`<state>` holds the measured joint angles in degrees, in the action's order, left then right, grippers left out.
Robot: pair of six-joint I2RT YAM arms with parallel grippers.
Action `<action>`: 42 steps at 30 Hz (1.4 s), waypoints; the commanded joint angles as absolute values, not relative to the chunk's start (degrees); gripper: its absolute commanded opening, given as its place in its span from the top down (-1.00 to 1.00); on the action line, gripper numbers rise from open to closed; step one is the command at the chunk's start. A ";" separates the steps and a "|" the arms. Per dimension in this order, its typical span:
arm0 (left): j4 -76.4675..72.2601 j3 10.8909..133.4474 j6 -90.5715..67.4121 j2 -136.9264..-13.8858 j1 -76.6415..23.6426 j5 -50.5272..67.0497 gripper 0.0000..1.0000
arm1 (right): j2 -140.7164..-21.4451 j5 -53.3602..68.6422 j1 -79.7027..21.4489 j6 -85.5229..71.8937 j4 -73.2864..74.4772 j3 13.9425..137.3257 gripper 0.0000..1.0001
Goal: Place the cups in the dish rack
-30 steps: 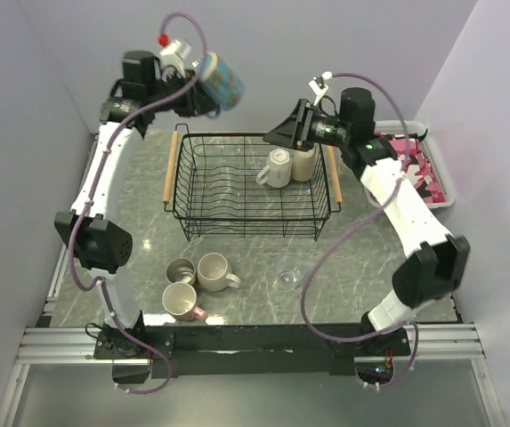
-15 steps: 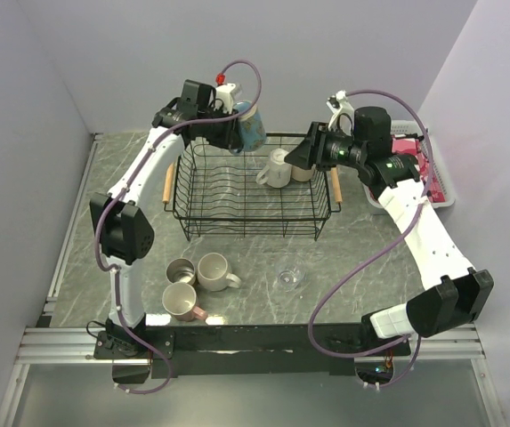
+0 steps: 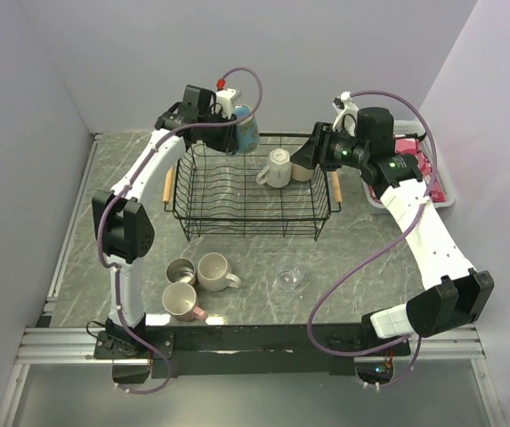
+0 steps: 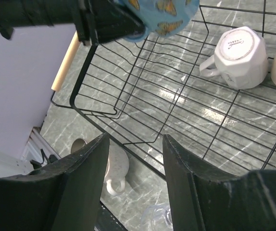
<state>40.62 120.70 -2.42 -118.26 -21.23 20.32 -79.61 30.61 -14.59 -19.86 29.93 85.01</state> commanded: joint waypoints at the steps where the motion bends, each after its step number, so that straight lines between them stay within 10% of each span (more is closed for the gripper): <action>1: 31.99 118.22 3.07 -114.35 -21.36 19.78 0.98 | -77.43 30.06 -13.45 -21.09 28.39 85.34 -0.12; 42: 21.88 99.15 13.26 -112.61 -21.62 14.94 0.98 | -75.23 31.29 -11.43 -23.91 30.68 83.32 -0.11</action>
